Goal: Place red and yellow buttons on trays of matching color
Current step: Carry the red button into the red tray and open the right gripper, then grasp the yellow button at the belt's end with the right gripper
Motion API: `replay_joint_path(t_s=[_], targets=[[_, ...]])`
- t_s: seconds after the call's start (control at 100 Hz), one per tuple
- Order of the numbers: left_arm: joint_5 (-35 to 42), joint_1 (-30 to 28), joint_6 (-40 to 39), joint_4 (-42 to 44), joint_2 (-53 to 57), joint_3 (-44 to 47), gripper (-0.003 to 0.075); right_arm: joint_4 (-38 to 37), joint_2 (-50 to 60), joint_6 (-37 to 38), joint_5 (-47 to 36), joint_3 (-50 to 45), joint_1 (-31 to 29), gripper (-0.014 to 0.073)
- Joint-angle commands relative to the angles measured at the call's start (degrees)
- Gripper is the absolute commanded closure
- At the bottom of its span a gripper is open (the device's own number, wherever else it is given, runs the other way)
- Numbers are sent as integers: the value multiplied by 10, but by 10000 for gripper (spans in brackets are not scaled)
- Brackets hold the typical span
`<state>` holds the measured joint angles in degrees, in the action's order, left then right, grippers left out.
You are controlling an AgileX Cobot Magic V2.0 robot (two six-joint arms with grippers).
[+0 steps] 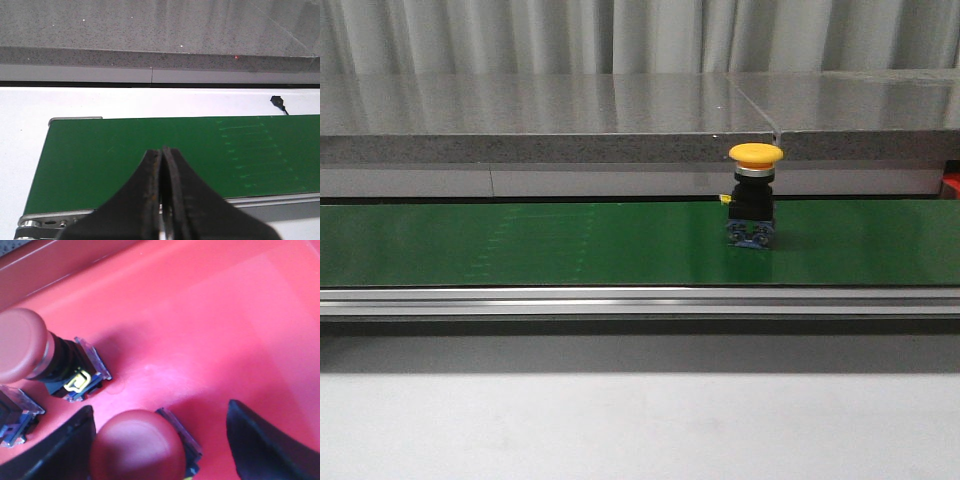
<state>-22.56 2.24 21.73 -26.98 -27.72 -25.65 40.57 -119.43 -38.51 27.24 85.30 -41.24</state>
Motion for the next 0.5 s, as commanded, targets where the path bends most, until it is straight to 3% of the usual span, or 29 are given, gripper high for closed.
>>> replay_joint_path(t_s=[0.0,0.36,0.49], targets=[[37,5,-1,-12,-4,-16,739,17,52,-6,-19,19,-1,45],[37,5,-1,-12,-4,-16,739,30,151,-6,42,19,-1,45],[37,5,-1,-12,-4,-16,739,47,200,-37,76,11,0,45]])
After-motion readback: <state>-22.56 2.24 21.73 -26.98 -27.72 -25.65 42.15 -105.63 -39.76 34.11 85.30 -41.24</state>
